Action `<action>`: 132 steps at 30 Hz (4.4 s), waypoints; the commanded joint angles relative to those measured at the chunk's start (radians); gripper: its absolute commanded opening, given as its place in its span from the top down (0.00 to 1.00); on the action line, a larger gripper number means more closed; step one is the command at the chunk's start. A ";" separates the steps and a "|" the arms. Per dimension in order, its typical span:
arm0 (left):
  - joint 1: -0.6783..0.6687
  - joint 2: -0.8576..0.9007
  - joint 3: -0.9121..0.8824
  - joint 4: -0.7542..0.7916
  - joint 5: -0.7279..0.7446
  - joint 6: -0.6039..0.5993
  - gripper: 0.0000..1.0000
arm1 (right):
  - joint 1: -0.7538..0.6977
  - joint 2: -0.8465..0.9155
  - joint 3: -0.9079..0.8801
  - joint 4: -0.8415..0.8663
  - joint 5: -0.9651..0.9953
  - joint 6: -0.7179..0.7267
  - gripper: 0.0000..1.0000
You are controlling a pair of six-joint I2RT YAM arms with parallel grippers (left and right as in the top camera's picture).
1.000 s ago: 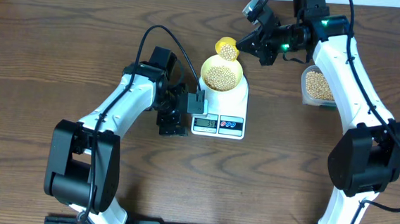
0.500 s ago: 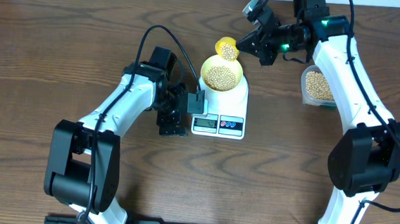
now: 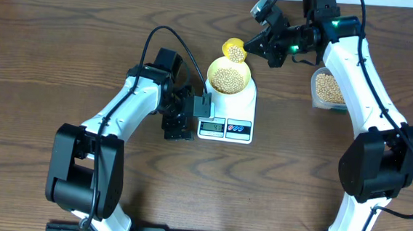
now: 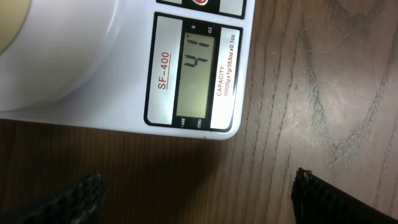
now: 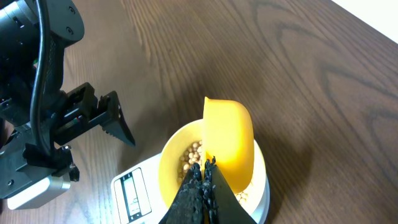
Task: Scoop item into bowl and weigh 50g on scale
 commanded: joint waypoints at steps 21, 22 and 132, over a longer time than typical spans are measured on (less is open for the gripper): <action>0.002 -0.022 -0.012 -0.006 -0.005 -0.001 0.02 | 0.004 -0.016 0.003 0.004 -0.015 0.000 0.99; 0.002 -0.022 -0.012 -0.006 -0.005 -0.001 0.02 | 0.004 -0.016 0.003 0.003 -0.014 0.000 0.99; 0.002 -0.022 -0.012 -0.006 -0.005 -0.001 0.02 | 0.021 -0.016 0.003 -0.014 0.038 -0.057 0.99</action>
